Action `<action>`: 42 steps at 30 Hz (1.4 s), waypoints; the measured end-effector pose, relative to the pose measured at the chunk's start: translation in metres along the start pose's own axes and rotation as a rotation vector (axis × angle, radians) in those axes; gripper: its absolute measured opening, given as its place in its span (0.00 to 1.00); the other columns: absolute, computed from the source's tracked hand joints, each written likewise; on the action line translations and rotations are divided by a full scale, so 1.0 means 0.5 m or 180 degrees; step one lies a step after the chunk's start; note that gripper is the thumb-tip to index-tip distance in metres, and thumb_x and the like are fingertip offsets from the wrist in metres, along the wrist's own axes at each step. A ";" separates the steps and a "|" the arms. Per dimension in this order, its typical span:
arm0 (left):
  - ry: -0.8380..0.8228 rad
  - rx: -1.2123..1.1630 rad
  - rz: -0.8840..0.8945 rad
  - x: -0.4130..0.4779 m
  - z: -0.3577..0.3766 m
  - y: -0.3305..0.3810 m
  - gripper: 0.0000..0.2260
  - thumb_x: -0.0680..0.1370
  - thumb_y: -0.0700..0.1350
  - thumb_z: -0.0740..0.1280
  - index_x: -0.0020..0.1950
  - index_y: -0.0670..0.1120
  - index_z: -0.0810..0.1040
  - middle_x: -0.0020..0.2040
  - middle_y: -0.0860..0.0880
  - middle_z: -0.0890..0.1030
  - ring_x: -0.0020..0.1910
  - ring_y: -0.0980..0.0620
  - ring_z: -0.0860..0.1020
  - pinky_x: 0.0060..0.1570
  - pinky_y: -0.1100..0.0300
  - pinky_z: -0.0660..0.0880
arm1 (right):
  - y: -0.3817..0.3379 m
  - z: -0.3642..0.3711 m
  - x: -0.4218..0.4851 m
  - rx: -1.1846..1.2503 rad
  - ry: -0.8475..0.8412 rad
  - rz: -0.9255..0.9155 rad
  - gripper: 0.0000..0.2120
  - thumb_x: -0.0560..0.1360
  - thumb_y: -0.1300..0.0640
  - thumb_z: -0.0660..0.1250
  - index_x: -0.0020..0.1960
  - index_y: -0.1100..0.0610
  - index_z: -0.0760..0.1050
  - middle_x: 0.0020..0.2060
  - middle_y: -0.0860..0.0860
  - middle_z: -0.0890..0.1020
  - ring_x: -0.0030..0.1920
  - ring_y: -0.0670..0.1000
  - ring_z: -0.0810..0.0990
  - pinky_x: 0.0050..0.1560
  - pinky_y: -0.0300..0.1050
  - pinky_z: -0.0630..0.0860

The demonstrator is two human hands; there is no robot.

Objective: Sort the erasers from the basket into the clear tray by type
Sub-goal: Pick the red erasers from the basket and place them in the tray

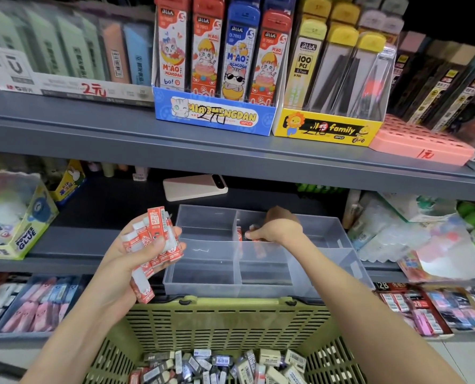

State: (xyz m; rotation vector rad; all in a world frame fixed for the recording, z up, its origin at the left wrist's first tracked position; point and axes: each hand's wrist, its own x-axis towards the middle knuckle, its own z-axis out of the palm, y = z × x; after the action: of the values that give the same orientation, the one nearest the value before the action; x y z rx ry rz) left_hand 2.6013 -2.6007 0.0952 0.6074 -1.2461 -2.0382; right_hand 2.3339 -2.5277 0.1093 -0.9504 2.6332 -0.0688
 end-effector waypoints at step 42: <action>0.0709 -0.1350 -0.0479 0.000 -0.011 0.013 0.09 0.70 0.44 0.68 0.46 0.47 0.86 0.51 0.43 0.84 0.48 0.45 0.84 0.39 0.55 0.81 | -0.188 0.027 -0.060 0.1496 -0.0010 -0.0386 0.12 0.65 0.50 0.74 0.32 0.57 0.77 0.36 0.53 0.84 0.36 0.51 0.79 0.37 0.41 0.76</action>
State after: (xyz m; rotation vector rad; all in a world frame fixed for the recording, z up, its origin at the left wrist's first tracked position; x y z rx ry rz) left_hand 2.6069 -2.6059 0.0985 0.7122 -0.6284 -2.1984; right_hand 2.4174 -2.5806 0.1206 -0.9315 2.3874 -0.6798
